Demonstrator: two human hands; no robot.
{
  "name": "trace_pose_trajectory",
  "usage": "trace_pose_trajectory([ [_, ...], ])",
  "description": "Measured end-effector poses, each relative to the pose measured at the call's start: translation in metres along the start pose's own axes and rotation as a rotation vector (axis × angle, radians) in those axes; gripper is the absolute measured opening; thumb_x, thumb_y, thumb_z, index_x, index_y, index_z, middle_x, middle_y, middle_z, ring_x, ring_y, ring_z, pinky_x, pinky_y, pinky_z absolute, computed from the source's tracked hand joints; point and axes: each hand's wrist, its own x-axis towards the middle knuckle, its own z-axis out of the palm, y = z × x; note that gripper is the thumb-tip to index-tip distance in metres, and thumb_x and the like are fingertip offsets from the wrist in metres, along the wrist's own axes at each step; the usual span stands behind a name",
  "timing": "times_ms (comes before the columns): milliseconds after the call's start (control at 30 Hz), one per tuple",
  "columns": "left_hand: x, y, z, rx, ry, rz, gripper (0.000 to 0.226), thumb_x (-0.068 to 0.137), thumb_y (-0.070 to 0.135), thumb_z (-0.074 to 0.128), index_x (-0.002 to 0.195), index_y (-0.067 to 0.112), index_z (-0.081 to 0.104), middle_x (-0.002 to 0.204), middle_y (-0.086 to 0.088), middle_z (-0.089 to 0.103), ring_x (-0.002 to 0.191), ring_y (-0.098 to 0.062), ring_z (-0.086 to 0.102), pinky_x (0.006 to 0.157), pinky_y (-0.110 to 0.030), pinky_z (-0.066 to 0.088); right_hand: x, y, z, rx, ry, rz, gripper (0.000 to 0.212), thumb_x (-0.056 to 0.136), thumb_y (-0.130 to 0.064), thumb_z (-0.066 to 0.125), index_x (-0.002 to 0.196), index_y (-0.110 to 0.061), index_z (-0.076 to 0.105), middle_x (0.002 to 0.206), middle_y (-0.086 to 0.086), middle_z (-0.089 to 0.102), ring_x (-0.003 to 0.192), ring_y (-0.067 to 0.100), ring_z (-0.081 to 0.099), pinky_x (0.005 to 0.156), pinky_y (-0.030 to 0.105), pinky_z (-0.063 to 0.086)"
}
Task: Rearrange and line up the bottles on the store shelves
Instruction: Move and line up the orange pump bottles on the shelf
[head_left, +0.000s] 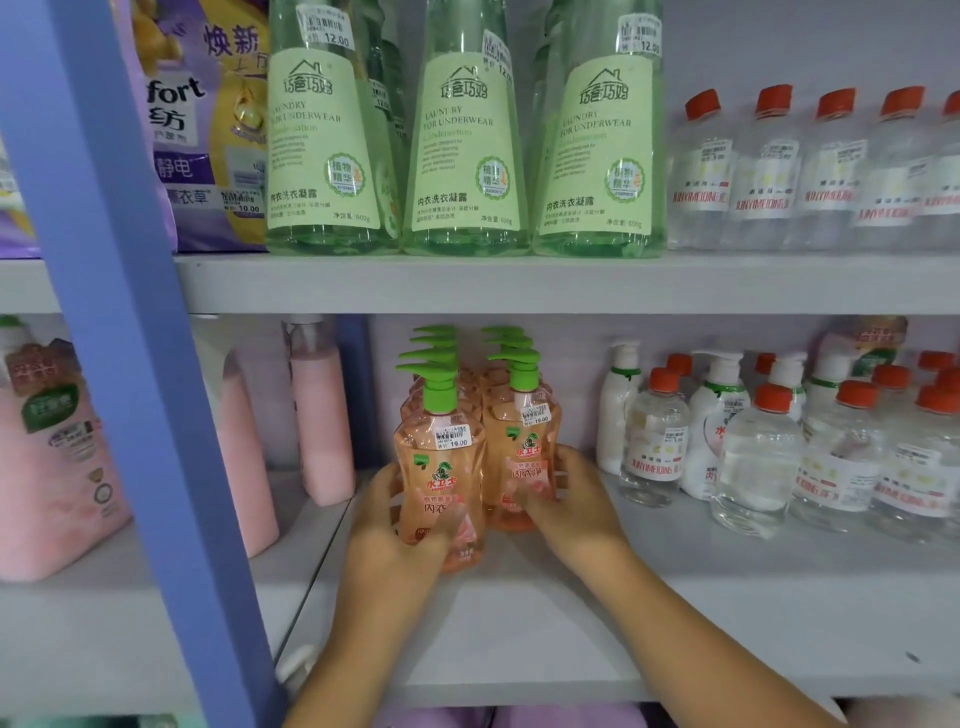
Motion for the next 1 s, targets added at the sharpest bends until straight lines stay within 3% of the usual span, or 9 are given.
trace_pose_trajectory([
  [67,0.001,0.0,0.001,0.01,-0.01,0.01,0.051,0.08,0.023,0.085,0.119,0.041,0.057,0.108,0.019,0.07,0.088,0.018,0.062,0.07,-0.009,0.047,0.0,0.001,0.001,-0.056,0.009,-0.003,0.032,0.086,-0.012,0.074,0.088,-0.037,0.054,0.09,-0.021,0.063,0.077,-0.023,0.058,0.06,0.001,0.042],
  [167,0.001,-0.001,0.002,-0.005,-0.019,0.028,0.05,0.08,0.014,0.084,0.118,0.036,0.059,0.102,0.017,0.071,0.084,0.021,0.061,0.066,0.0,0.043,0.001,0.005,0.004,-0.096,0.062,-0.009,0.029,0.085,-0.018,0.074,0.102,-0.035,0.058,0.104,-0.014,0.065,0.095,-0.006,0.063,0.065,0.005,0.042],
  [267,0.001,-0.001,0.001,-0.031,-0.022,-0.019,0.045,0.08,0.015,0.085,0.11,0.038,0.06,0.089,0.024,0.072,0.078,0.023,0.06,0.062,0.001,0.042,0.0,0.007,0.007,-0.096,0.081,0.005,0.037,0.083,-0.025,0.077,0.112,-0.033,0.056,0.112,-0.01,0.064,0.094,-0.009,0.058,0.071,0.006,0.043],
  [400,0.005,-0.007,0.0,-0.104,-0.053,-0.068,0.046,0.077,0.015,0.087,0.108,0.04,0.063,0.092,0.017,0.074,0.077,0.016,0.065,0.062,-0.006,0.047,0.0,0.011,0.009,-0.082,0.104,0.004,0.043,0.082,-0.03,0.078,0.12,-0.03,0.06,0.115,-0.01,0.065,0.1,-0.004,0.061,0.086,0.021,0.051],
  [567,-0.001,-0.004,-0.003,-0.128,-0.07,-0.101,0.044,0.08,0.019,0.085,0.105,0.047,0.062,0.09,0.021,0.075,0.078,0.013,0.067,0.071,-0.016,0.05,-0.005,0.012,0.005,-0.061,0.085,-0.004,0.035,0.083,-0.028,0.078,0.114,-0.032,0.06,0.11,-0.012,0.067,0.095,-0.006,0.062,0.074,0.007,0.046],
  [700,-0.01,0.011,-0.003,-0.141,-0.052,-0.146,0.049,0.083,0.02,0.083,0.125,0.034,0.061,0.103,0.015,0.073,0.094,-0.002,0.069,0.075,-0.019,0.049,-0.012,0.011,-0.01,0.007,0.041,0.046,0.033,0.087,-0.033,0.077,0.113,-0.03,0.056,0.118,-0.004,0.064,0.102,0.011,0.063,0.085,0.023,0.05],
  [867,-0.054,0.043,0.013,-0.057,0.141,-0.197,0.08,0.084,0.034,0.082,0.151,0.016,0.042,0.141,-0.009,0.058,0.119,-0.023,0.058,0.095,-0.036,0.047,-0.044,0.021,-0.062,0.089,-0.013,0.068,0.064,0.085,-0.045,0.077,0.139,-0.024,0.05,0.133,-0.003,0.053,0.113,0.012,0.058,0.088,0.025,0.051],
  [933,-0.08,0.057,0.03,-0.07,0.255,-0.145,0.068,0.082,0.037,0.083,0.139,0.021,0.048,0.135,-0.009,0.06,0.114,-0.024,0.06,0.098,-0.042,0.05,-0.056,0.028,-0.094,0.079,-0.046,0.054,0.068,0.086,-0.045,0.075,0.144,-0.022,0.048,0.138,-0.003,0.052,0.119,0.013,0.056,0.097,0.033,0.052],
  [1000,-0.102,0.071,0.051,-0.066,0.267,-0.094,0.059,0.078,0.044,0.084,0.125,0.034,0.051,0.126,-0.001,0.063,0.109,-0.023,0.064,0.096,-0.044,0.053,-0.067,0.032,-0.126,0.063,-0.03,0.054,0.066,0.086,-0.046,0.075,0.142,-0.022,0.048,0.138,-0.005,0.052,0.117,0.012,0.056,0.096,0.031,0.051],
])
